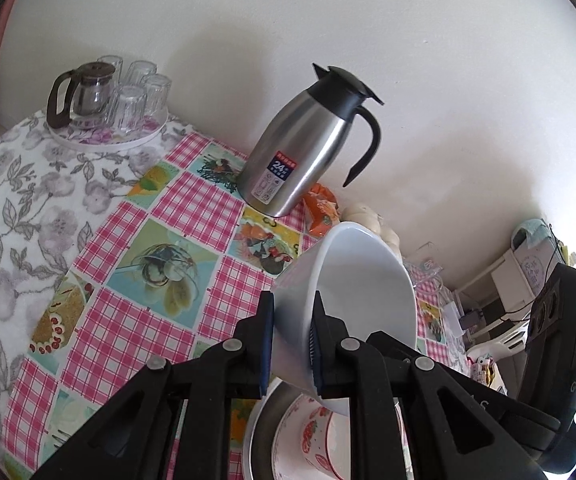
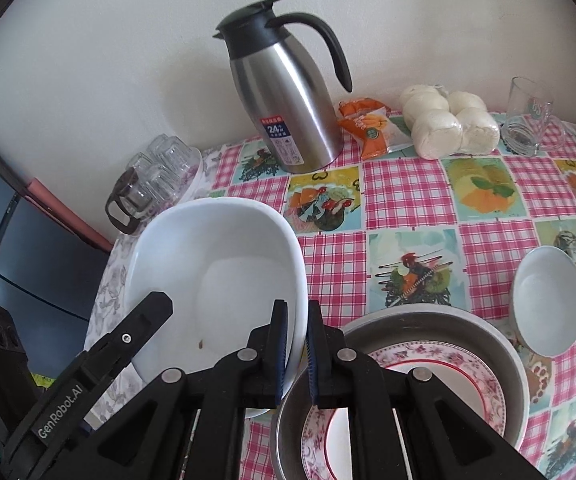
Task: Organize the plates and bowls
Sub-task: 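Lift the white square bowl with both tools and carry it over the basin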
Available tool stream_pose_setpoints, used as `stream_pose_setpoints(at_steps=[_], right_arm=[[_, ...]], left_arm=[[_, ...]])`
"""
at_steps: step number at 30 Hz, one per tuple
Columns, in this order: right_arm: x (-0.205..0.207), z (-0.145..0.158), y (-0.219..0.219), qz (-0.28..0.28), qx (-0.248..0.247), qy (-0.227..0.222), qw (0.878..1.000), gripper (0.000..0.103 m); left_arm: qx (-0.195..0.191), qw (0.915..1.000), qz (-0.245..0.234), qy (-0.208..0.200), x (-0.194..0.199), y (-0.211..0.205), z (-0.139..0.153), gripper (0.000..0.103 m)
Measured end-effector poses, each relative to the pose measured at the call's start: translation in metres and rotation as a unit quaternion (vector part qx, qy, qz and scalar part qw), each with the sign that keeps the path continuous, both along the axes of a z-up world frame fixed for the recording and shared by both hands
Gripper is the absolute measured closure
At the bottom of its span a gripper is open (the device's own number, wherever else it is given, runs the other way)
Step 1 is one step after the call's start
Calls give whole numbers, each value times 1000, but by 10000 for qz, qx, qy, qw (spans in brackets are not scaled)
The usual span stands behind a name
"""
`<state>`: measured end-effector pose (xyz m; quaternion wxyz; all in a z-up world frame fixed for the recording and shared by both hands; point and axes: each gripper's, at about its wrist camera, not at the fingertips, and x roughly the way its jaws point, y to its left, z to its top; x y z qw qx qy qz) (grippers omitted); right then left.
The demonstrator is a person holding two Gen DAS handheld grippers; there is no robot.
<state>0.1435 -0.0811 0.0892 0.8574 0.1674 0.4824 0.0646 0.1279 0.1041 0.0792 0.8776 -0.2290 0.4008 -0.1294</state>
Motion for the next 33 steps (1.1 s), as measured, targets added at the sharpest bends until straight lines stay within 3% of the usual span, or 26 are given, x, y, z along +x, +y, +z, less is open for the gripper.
stream_pose_setpoints(at_steps=[5,17,33], right_arm=[[-18,7,-11,-5,110,-82,9999,93],[-64,24,-40,-72,344,-417,9985,93],[-103,8,-82,-443,575,-513,9960,93]], left_arm=[[221,9996,-56,-146,-19,-15,13,86],[288,9982,-271,-449,-56,-42,34,86],[783,9934,-671,-507,-79,-91,32,86]])
